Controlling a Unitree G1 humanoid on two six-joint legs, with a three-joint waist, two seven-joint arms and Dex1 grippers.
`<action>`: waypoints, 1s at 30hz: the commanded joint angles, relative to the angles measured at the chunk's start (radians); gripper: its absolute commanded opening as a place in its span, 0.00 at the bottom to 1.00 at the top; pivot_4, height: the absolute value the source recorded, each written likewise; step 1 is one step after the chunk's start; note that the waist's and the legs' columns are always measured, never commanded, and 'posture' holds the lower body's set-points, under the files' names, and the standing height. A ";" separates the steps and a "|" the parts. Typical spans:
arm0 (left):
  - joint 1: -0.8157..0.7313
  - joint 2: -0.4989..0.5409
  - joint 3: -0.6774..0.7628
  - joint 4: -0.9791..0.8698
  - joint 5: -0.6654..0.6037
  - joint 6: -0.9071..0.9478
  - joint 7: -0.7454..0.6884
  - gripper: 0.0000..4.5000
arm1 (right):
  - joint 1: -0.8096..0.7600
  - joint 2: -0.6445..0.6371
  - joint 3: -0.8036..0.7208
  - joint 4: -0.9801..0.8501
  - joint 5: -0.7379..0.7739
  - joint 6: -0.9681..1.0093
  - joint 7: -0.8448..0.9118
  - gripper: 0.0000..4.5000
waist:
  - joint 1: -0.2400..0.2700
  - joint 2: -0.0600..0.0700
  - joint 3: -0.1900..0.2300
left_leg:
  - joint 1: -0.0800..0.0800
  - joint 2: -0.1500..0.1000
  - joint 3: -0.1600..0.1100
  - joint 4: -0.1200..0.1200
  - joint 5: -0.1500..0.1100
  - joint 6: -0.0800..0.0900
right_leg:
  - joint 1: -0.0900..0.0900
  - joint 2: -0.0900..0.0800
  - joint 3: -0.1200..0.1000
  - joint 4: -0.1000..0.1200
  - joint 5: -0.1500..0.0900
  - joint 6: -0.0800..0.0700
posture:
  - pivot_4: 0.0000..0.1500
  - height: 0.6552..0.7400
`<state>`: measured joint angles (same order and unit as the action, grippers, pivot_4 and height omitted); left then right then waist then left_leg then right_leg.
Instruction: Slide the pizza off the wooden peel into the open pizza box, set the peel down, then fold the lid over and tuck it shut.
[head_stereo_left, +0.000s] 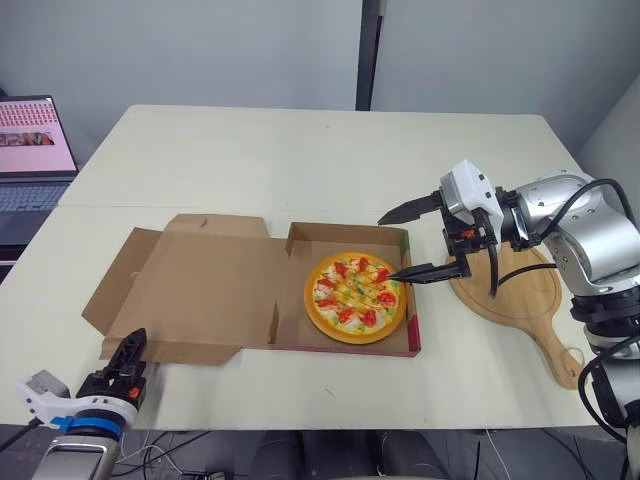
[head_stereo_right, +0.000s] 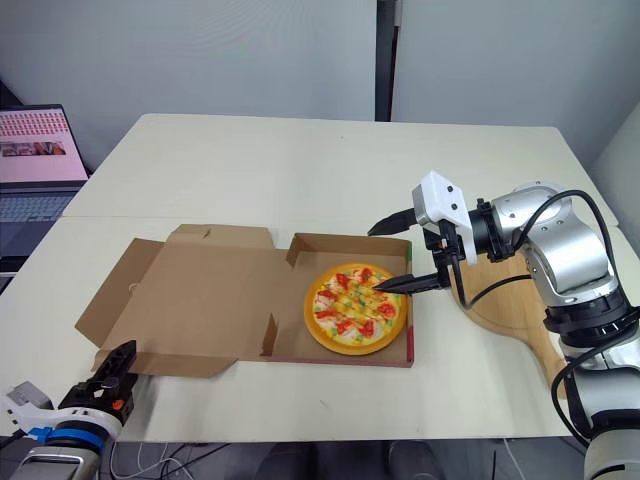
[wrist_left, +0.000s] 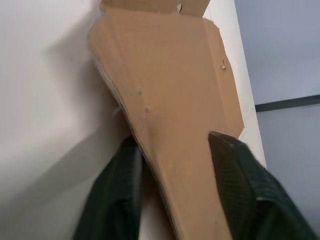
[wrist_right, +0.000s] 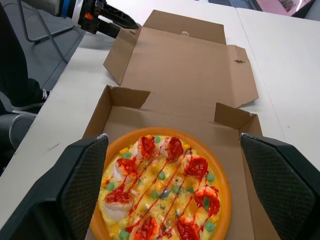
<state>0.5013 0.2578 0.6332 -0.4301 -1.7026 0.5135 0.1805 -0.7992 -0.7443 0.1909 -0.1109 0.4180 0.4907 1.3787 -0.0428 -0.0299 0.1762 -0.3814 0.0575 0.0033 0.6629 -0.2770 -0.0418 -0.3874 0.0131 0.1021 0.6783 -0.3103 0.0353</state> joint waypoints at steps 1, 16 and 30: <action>0.019 -0.005 0.009 -0.026 0.010 -0.013 -0.031 0.21 | -0.026 -0.013 -0.019 -0.020 0.008 0.000 0.011 1.00 | -0.001 0.000 0.000 | 0.000 0.000 0.000 0.000 0.000 0.000 | 0.000 0.000 0.000 0.000 0.000 0.000 | 1.00 0.92; 0.090 0.028 0.023 -0.074 0.103 -0.023 -0.141 0.01 | -0.008 0.025 -0.015 0.007 -0.047 -0.078 -0.038 1.00 | -0.011 0.000 0.000 | 0.000 0.001 0.000 0.000 0.000 0.000 | 0.000 0.001 -0.002 0.000 -0.001 -0.001 | 1.00 0.92; 0.082 0.269 0.133 -0.068 0.211 0.010 -0.327 0.00 | -0.223 0.166 0.119 0.619 -0.499 -0.460 -0.386 0.47 | -0.016 -0.002 0.000 | 0.000 0.003 0.002 -0.001 0.000 0.000 | -0.002 0.002 -0.003 0.002 -0.002 -0.005 | 1.00 0.92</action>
<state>0.5804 0.5065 0.7286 -0.4958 -1.5073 0.5207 -0.1169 -0.9945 -0.5891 0.2757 0.4299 -0.0098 0.1305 1.0358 -0.0586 -0.0316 0.1762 -0.3808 0.0605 0.0052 0.6619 -0.2769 -0.0420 -0.3889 0.0155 0.0993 0.6799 -0.3130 0.0303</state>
